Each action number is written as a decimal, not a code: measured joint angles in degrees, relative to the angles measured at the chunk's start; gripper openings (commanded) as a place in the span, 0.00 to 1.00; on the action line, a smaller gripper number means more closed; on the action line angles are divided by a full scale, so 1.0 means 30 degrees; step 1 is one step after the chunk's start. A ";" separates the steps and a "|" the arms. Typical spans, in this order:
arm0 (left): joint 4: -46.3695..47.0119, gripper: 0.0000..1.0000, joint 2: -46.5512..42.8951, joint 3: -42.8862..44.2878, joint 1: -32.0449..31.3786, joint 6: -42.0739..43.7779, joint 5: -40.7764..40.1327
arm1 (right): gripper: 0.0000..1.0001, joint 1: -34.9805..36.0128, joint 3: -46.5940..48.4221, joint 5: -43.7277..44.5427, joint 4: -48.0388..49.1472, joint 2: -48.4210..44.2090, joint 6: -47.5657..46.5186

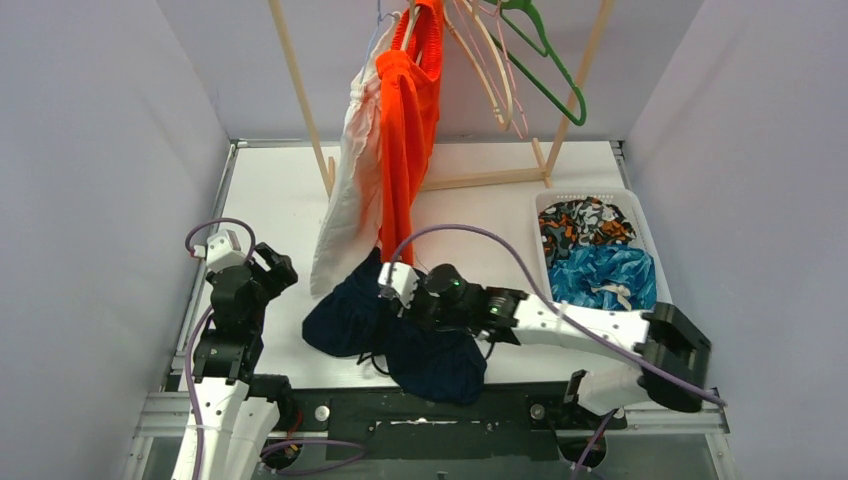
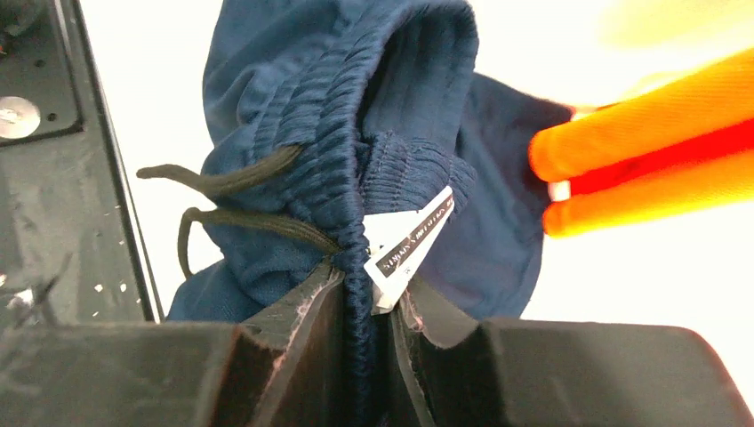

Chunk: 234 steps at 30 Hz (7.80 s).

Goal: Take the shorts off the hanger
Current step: Adjust the shorts at the center of the board, then pick up the shorts at the center of the board, then place the shorts in the basket.

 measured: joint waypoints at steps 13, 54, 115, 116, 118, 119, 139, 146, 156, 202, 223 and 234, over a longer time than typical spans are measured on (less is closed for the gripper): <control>0.0007 0.72 0.0029 0.0000 0.0000 0.0007 0.0168 | 0.01 0.0277 -0.3716 0.4539 -0.1756 -1.2874 0.1078; 0.0146 0.72 0.0401 -0.0007 0.0022 0.0036 0.0947 | 0.98 -0.5952 -0.0379 0.1705 -0.8058 -0.1894 0.7861; 0.0160 0.72 0.0503 -0.0007 0.0022 0.0080 0.1093 | 0.98 -0.6135 -0.2448 0.6331 -1.0003 -0.7482 0.9690; 0.0160 0.72 0.0539 -0.0007 0.0022 0.0080 0.1093 | 0.98 -0.6470 -0.2339 0.6368 -1.0047 -0.7147 0.9814; 0.0153 0.72 0.0656 -0.0007 0.0022 0.0087 0.1100 | 0.97 -0.7220 -0.2200 0.6200 -1.0076 -0.6426 1.0054; 0.0160 0.72 0.0714 -0.0007 0.0022 0.0087 0.1122 | 0.98 -0.7621 -0.2120 0.5967 -1.0112 -0.5974 1.0163; 0.0160 0.72 0.0780 -0.0007 0.0058 0.0168 0.1166 | 0.98 -0.4233 -0.1195 0.4561 -0.9763 -0.3133 0.8786; 0.0160 0.72 0.0634 -0.0007 0.0138 0.0182 0.1304 | 0.98 -0.4007 -0.0459 0.5253 -1.0637 0.0226 0.9180; 0.0175 0.72 0.0539 -0.0015 0.0168 0.0233 0.1661 | 0.28 -0.5158 0.1202 0.4685 -1.1045 0.3745 0.8145; 0.0328 0.72 -0.0058 -0.0109 0.0233 0.0430 0.2375 | 0.00 -0.4889 0.5858 2.5944 -0.9799 -1.3573 0.5151; 0.0342 0.72 -0.0211 -0.0153 0.0270 0.0437 0.2455 | 0.00 -2.3365 0.7074 0.7672 -1.0659 -0.5741 0.8444; 0.0350 0.72 -0.0270 -0.0153 0.0277 0.0437 0.2448 | 0.00 -2.4254 0.4772 0.4612 -0.8546 -0.5741 1.0622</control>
